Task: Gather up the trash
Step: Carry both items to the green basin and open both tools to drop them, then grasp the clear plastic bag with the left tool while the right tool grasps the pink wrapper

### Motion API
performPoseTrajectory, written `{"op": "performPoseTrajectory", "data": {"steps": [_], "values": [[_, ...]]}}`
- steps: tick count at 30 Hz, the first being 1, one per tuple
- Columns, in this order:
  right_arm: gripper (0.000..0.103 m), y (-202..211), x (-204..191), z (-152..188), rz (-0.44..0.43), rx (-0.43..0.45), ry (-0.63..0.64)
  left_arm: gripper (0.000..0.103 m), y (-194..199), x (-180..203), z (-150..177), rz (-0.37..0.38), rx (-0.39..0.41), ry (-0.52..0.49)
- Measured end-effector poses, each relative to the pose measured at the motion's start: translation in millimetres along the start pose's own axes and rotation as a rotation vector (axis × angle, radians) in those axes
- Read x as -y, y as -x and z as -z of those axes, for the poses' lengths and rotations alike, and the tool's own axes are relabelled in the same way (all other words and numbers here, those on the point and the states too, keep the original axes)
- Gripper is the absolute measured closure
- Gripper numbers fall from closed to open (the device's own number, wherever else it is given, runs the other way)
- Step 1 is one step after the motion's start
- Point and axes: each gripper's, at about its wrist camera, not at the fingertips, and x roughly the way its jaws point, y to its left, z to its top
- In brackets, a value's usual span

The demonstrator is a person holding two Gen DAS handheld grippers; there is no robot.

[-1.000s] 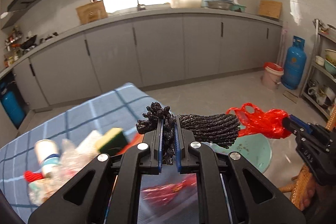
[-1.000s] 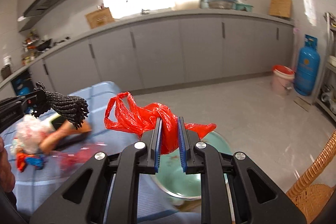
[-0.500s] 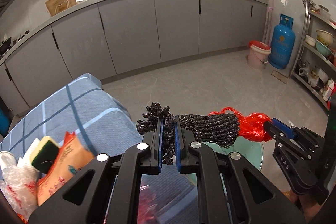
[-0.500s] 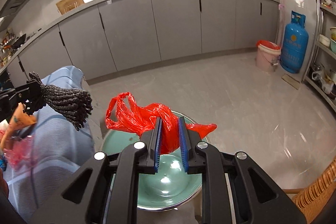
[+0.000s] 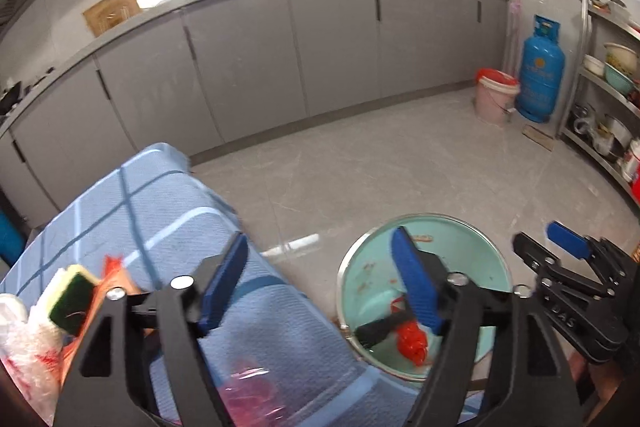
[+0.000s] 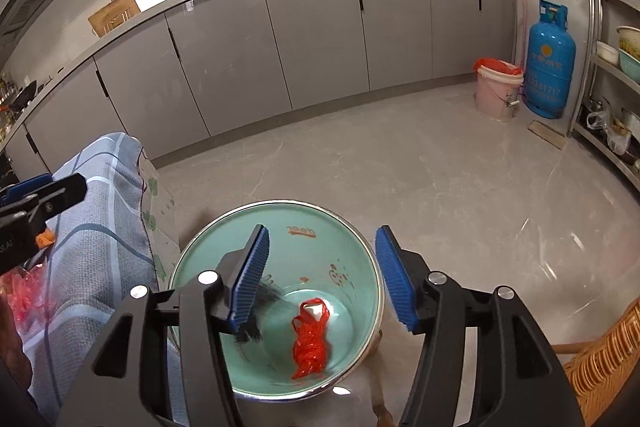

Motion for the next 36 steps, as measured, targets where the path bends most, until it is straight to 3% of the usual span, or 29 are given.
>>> {"op": "performPoseTrajectory", "data": {"steps": [8, 11, 20, 32, 36], "values": [[0.034, 24, -29, 1, -0.054, 0.013, 0.034, 0.012, 41, -28, 7, -0.05, 0.053, 0.053], [0.032, 32, -45, 4, -0.082, 0.016, 0.058, 0.011, 58, -41, 13, -0.092, 0.074, 0.079], [0.027, 57, -103, 14, -0.157, 0.018, 0.144, 0.011, 105, -85, 26, -0.129, 0.107, 0.154], [0.025, 82, -174, 27, -0.255, 0.01, 0.253, 0.01, 164, -164, 70, -0.297, 0.127, 0.213], [0.019, 86, -195, 32, -0.271, 0.005, 0.287, 0.007, 175, -191, 86, -0.349, 0.117, 0.245]]}}
